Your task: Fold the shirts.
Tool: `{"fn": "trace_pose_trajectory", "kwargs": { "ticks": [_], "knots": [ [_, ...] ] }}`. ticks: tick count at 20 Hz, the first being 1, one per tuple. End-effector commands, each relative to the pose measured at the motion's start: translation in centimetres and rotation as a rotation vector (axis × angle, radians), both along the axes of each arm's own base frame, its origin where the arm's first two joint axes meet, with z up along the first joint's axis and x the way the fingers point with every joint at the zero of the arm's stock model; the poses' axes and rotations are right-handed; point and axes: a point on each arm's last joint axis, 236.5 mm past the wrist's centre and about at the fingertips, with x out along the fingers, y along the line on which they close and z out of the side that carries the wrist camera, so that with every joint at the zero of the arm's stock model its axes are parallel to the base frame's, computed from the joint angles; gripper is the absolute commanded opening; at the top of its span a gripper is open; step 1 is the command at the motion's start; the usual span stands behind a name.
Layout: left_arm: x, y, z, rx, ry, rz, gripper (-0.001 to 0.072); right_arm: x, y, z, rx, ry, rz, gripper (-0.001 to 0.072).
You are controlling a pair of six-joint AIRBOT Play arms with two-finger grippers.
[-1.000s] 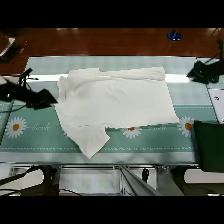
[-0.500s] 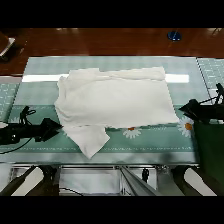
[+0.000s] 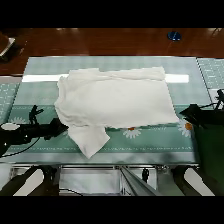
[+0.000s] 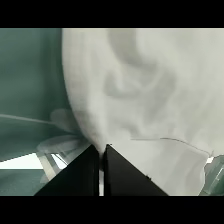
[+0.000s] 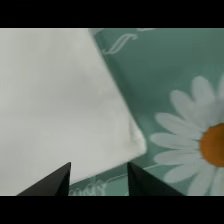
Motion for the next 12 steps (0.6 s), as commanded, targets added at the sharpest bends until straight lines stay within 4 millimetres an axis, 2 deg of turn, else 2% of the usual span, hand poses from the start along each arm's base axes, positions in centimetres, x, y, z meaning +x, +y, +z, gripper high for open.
{"fn": "trace_pose_trajectory", "kwargs": {
  "ticks": [1, 3, 4, 8, 12],
  "knots": [
    [1.4, -0.3, 0.6, 0.025, -0.045, -0.013, 0.0020, -3.4, -3.9, -1.5, -0.045, 0.120, -0.098, 0.0406],
    [2.1, -0.1, 1.2, 0.032, -0.064, -0.012, 0.0020, -5.8, -3.7, -2.2, 0.001, 0.199, -0.077, 0.0406],
    [2.4, 0.0, 1.3, 0.035, -0.071, -0.011, 0.0020, -6.0, -3.1, -2.6, 0.033, 0.213, -0.074, 0.0406],
    [2.4, -0.1, 1.4, 0.033, -0.070, -0.013, 0.0020, -3.8, 1.0, -3.4, 0.204, 0.183, 0.004, 0.0406],
    [2.4, 0.0, 1.4, 0.035, -0.073, -0.015, 0.0020, -0.9, 2.2, -4.4, 0.298, 0.163, -0.001, 0.0406]
  ]
}}
